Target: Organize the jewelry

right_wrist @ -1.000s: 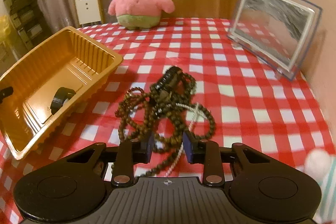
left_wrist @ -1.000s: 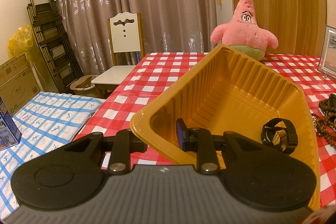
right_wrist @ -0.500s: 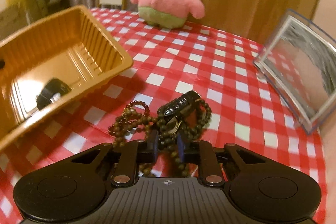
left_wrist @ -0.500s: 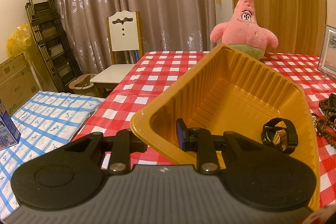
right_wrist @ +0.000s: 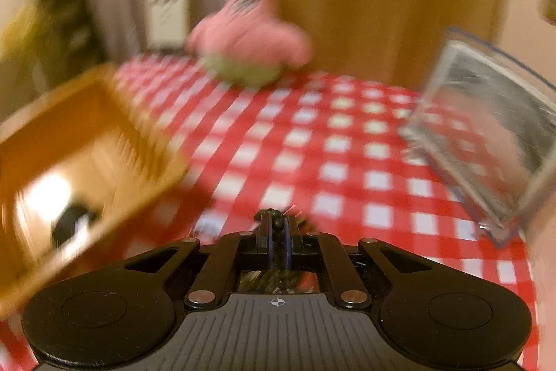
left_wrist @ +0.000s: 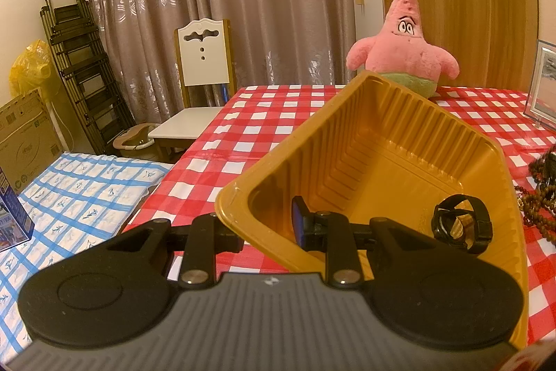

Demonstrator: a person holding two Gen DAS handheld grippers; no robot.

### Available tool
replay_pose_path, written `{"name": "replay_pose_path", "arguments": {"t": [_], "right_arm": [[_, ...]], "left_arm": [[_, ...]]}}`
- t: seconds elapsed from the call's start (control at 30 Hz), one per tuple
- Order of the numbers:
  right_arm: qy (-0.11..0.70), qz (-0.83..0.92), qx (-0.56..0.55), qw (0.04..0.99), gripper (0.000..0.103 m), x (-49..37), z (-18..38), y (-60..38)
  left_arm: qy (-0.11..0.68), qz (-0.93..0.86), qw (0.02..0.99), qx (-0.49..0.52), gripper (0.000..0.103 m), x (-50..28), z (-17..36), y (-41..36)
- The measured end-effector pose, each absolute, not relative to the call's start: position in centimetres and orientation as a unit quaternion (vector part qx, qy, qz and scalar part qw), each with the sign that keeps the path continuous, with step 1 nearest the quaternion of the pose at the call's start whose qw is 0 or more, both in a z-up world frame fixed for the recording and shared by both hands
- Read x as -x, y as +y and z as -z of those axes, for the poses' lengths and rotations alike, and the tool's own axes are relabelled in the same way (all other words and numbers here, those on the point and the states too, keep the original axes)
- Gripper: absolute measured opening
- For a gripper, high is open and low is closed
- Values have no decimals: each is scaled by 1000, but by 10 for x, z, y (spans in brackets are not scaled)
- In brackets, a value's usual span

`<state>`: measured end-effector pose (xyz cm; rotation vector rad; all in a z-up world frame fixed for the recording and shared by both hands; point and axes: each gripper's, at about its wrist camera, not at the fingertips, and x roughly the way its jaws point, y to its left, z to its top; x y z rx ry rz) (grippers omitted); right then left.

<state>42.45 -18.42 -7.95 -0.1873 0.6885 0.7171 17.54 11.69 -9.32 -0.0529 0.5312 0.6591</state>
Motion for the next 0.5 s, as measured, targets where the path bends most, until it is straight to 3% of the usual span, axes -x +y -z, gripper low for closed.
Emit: {"name": "replay_pose_path", "arguments": {"t": [0.23,0.5], "right_arm": [[335,-222,19,916,6,-455,53,-239],[414,-146,-39,897,8,-452,84,-283]], "left_arm": [[257,-319,912,25,24,-176,94,117],[258,-319,912,24,24,-176,93,116]]}}
